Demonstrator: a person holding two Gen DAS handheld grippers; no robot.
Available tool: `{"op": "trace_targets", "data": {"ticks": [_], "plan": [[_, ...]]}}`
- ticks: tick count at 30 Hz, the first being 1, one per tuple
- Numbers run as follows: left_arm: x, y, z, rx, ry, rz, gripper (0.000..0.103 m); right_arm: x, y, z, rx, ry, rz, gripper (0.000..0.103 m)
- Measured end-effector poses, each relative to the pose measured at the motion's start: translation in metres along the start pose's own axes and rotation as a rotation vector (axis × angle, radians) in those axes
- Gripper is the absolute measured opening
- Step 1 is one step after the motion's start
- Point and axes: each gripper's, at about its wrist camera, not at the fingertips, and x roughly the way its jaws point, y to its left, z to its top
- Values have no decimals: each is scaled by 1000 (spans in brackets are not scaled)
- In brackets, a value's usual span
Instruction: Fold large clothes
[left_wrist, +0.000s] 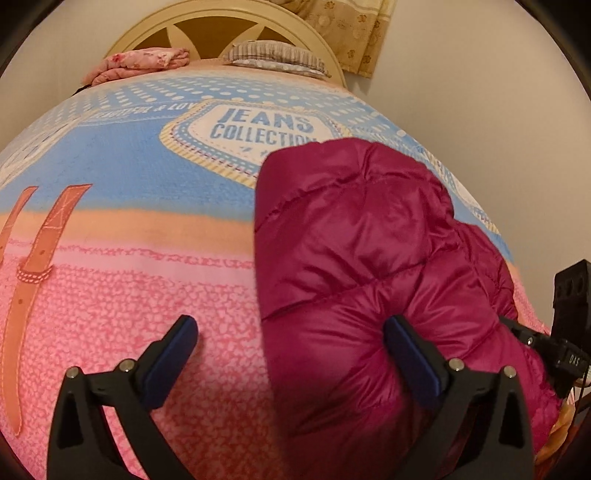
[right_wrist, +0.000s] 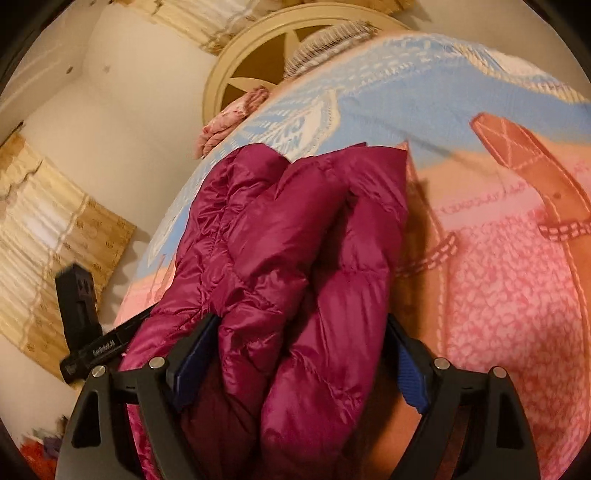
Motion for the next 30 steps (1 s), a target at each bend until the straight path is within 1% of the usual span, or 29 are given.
{"op": "trace_targets", "data": {"ticks": [2,6,7,10,11,12,14,17,18,19,20,22,25,30], "plan": [[5,-1,-1,-7,2,-25,103,4,3,-1,-24,9,-3,86],[20,10,-3,-114,41,-154,103,12,6,0,-50,28,-8,87],[22,11,-3,-123,28,-169,103,14,8,1,-58,31,-16,87],[25,1,-3,-82,13,-192,102,21,11,2,-78,36,-34,87],[26,-2,-3,-69,11,-209,99,22,13,2,-82,37,-37,87],[28,-6,-3,-51,8,-230,93,24,15,3,-94,42,-46,86],[28,-7,-3,-43,-2,-224,91,27,19,1,-120,49,-62,82],[26,-7,-4,-45,-14,-219,80,28,25,-2,-143,49,-77,66],[25,-7,-5,-49,-15,-226,75,28,28,-4,-141,50,-75,60],[23,-6,-6,-57,-15,-229,70,27,28,-6,-129,47,-77,56],[20,-6,-9,-62,-13,-234,68,27,28,-7,-118,44,-82,54],[12,-5,-14,-66,-7,-243,60,22,34,-13,-97,38,-91,44],[-3,-9,-20,-50,-2,-250,54,11,49,-22,-103,36,-118,39],[-29,-20,-37,-28,9,-284,54,-25,65,-50,-89,19,-141,36]]}}
